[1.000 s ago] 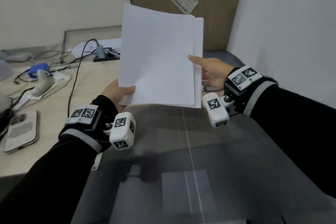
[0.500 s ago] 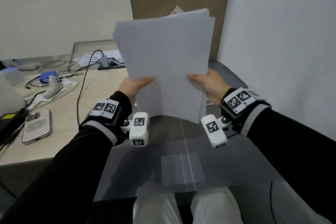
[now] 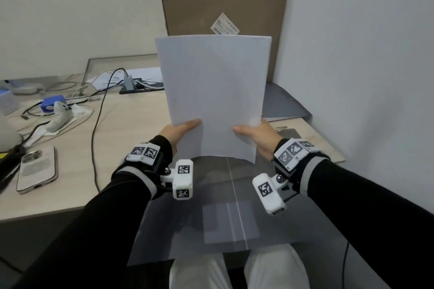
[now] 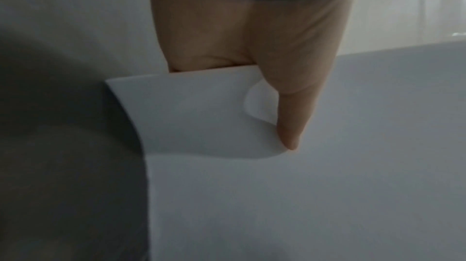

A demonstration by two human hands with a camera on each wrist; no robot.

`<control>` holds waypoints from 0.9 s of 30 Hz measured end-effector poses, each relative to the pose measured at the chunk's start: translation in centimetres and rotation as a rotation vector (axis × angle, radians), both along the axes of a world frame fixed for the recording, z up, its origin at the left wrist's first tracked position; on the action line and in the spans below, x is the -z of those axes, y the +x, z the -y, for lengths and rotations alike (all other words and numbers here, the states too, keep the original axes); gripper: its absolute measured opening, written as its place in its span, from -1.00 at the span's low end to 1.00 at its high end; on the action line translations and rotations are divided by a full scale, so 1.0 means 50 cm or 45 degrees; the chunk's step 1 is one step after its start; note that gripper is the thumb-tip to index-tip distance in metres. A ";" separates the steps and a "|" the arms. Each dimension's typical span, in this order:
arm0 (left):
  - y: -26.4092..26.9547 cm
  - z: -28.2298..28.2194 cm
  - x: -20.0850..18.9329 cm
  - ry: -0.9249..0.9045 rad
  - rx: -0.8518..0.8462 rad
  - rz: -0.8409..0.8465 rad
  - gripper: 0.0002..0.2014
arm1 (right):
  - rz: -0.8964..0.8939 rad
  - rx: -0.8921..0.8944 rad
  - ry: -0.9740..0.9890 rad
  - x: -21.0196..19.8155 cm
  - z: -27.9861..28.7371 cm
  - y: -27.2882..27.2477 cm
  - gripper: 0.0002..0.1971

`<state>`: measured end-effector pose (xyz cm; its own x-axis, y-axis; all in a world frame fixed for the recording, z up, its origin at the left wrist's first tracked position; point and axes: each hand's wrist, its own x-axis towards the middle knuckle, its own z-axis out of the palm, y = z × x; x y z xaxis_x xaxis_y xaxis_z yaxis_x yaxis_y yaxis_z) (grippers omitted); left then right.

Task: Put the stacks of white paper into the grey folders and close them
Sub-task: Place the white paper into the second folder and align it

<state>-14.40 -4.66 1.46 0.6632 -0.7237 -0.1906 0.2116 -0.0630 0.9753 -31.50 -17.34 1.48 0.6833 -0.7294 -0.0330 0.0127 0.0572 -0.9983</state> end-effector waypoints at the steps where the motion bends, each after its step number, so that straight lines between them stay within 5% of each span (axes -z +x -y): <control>1: -0.004 -0.001 0.009 0.015 -0.011 -0.004 -0.70 | -0.007 0.016 -0.001 0.009 -0.002 0.002 -0.60; 7: -0.011 -0.008 0.008 0.125 -0.042 0.074 -0.37 | -0.180 0.201 -0.187 0.003 -0.001 0.012 -0.67; 11: -0.003 -0.020 0.015 0.416 -0.009 0.354 -0.81 | -0.618 0.145 -0.342 0.006 -0.013 -0.002 -0.65; 15: 0.016 -0.053 0.029 0.609 -0.013 0.541 -0.78 | -1.010 -0.091 -0.419 0.056 -0.036 -0.033 -0.73; 27: -0.001 -0.124 0.066 0.520 -0.103 0.612 -0.76 | -1.067 0.043 -0.578 0.069 0.010 -0.048 -0.73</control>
<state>-14.47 1.56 -1.86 0.7931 -0.5995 -0.1079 -0.2244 -0.4522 0.8632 -33.89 -17.82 -1.96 0.5440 -0.8120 -0.2114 -0.7225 -0.3253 -0.6100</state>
